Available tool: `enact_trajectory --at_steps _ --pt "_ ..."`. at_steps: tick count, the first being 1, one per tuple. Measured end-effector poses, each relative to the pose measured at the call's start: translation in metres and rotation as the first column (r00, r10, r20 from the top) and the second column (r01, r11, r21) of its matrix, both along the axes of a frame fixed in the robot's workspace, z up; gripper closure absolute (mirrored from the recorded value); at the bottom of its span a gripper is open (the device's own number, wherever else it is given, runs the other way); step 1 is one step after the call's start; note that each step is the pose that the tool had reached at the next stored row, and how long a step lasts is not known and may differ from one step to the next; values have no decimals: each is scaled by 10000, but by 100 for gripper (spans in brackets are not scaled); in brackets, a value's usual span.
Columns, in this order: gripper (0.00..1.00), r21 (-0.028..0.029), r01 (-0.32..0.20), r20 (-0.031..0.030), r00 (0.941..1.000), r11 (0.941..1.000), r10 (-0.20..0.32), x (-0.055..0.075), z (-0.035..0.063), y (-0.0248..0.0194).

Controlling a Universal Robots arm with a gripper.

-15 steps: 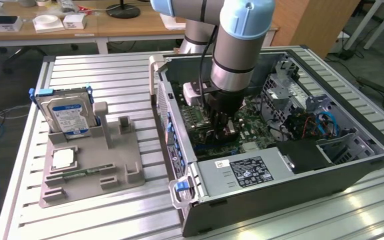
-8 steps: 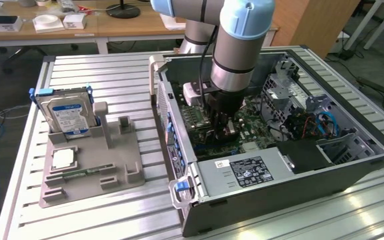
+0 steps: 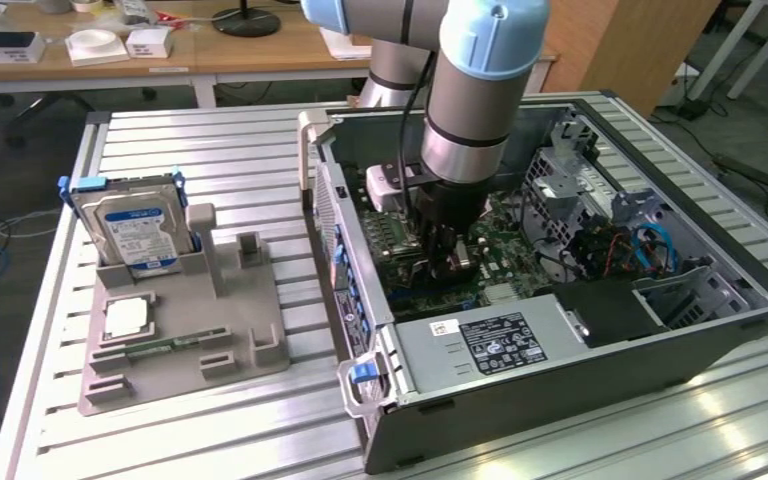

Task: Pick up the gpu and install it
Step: 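Insert the gpu into the slot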

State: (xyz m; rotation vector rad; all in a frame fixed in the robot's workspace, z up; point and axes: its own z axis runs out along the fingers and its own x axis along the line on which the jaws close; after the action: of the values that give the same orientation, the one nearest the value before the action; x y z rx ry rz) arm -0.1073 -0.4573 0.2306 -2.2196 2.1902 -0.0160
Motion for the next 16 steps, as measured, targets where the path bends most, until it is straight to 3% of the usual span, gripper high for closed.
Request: enact_trajectory --at_steps 2,3,16 --pt "73 -7 1 11 10000 10000 -1 1 11 0" --pt "66 -14 -2 7 10000 10000 2 2 28 -1" --pt "66 -14 -4 31 10000 10000 4 2 334 -2"
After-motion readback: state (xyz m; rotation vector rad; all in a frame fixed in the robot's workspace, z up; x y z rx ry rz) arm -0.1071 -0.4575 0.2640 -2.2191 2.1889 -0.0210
